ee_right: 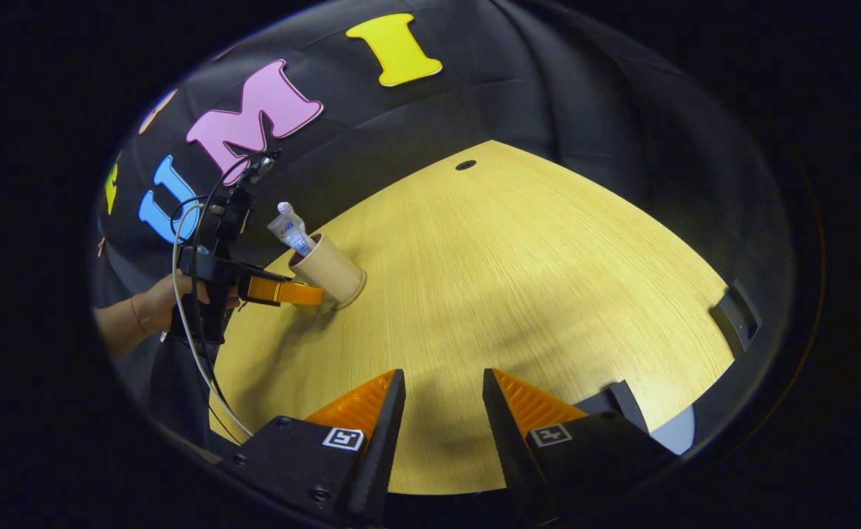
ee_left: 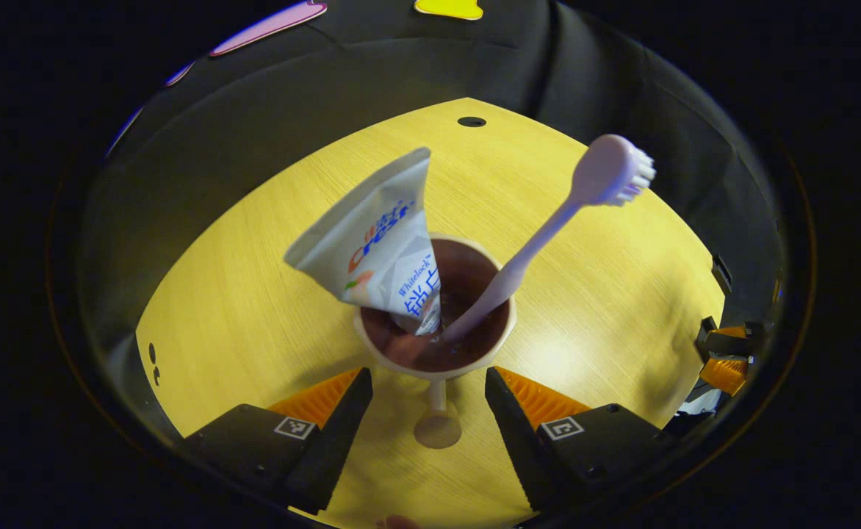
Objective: Put the toothbrush and toothpaste on the desktop into the cup, then pick up the cup and place it on the coaster on the desktop.
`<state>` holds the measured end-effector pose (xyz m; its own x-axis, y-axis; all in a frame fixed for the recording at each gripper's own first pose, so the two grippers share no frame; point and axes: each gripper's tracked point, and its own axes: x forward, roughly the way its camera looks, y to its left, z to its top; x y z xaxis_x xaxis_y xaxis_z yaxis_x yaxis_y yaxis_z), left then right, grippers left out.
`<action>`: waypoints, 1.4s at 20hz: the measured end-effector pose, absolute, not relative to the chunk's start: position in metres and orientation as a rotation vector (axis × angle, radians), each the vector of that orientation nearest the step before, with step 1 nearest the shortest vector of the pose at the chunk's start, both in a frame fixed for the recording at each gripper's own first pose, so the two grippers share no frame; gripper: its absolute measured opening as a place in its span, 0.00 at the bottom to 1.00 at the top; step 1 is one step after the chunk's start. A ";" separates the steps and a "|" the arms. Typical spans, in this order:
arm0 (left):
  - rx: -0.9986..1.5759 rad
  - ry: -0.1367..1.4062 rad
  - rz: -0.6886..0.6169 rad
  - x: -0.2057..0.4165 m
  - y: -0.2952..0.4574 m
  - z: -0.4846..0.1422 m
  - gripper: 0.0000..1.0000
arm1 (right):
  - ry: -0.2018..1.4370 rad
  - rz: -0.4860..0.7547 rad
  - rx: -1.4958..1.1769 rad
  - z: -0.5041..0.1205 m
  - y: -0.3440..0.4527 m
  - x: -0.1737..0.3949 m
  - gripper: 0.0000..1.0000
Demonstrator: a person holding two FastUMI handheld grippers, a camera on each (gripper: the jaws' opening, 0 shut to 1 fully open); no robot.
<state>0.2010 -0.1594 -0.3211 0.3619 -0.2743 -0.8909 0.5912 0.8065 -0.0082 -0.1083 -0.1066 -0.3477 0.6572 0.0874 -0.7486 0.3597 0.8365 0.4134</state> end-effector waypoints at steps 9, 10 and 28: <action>0.203 0.894 -0.516 0.166 -0.124 -0.266 0.96 | 0.832 -0.062 0.533 -0.326 -0.075 -0.074 0.66; 0.183 0.865 -0.497 0.159 -0.115 -0.259 0.96 | 0.829 -0.049 0.527 -0.323 -0.070 -0.069 0.66; -0.109 0.753 -0.234 0.042 -0.017 -0.232 0.95 | 0.799 0.159 0.413 -0.269 0.011 -0.034 0.51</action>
